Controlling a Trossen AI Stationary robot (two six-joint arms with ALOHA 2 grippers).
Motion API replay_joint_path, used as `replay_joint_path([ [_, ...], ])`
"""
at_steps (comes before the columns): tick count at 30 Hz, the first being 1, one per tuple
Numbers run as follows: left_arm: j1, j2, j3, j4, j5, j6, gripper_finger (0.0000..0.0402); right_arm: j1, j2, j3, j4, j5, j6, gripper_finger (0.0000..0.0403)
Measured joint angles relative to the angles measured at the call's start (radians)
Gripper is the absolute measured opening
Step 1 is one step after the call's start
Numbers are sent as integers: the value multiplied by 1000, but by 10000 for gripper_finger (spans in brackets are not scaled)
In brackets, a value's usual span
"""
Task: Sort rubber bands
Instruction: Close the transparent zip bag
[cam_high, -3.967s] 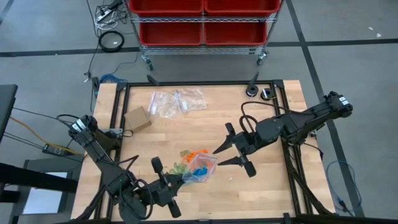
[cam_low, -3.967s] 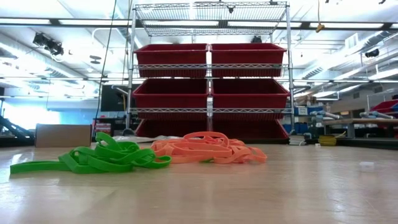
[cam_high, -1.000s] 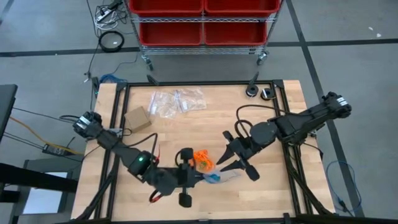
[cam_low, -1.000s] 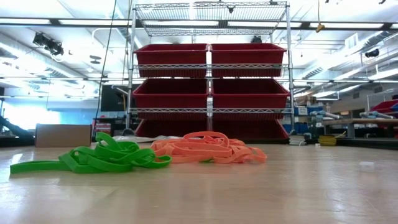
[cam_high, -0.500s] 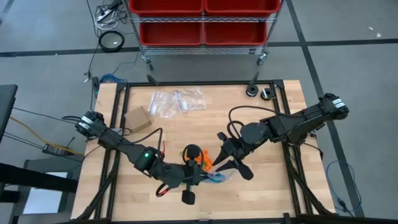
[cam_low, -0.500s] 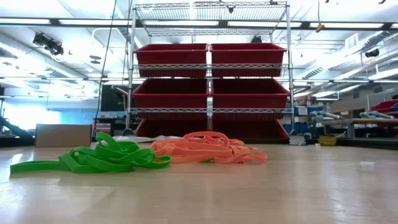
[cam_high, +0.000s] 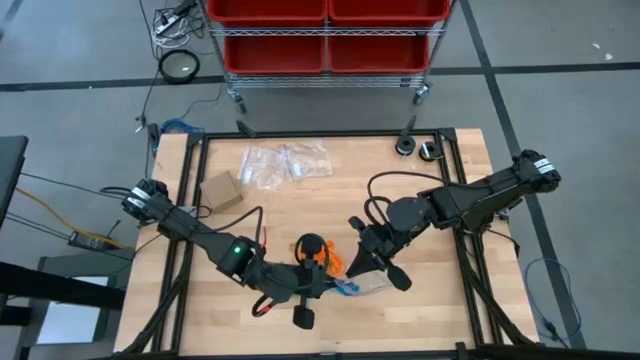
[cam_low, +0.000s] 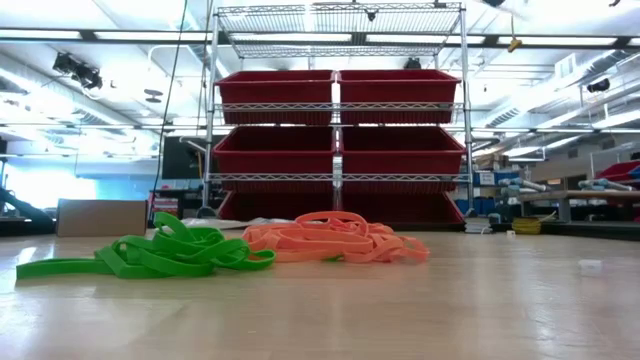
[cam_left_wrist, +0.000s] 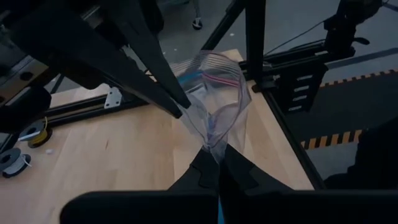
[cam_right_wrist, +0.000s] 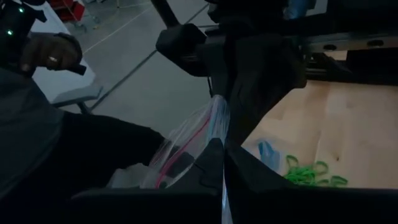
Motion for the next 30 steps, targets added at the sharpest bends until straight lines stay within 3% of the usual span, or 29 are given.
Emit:
replay_joint_path([
  [10,0,0,0,1,0,0,0,2,0,0,11,3,19,97],
  [14,0,0,0,-5,1,0,0,2,0,0,1,-31,45,112],
  [23,-3,0,0,-10,-11,25,0,8,0,0,-17,-69,57,73],
  [30,-4,0,0,-11,-14,28,0,8,0,0,-45,1,26,14],
])
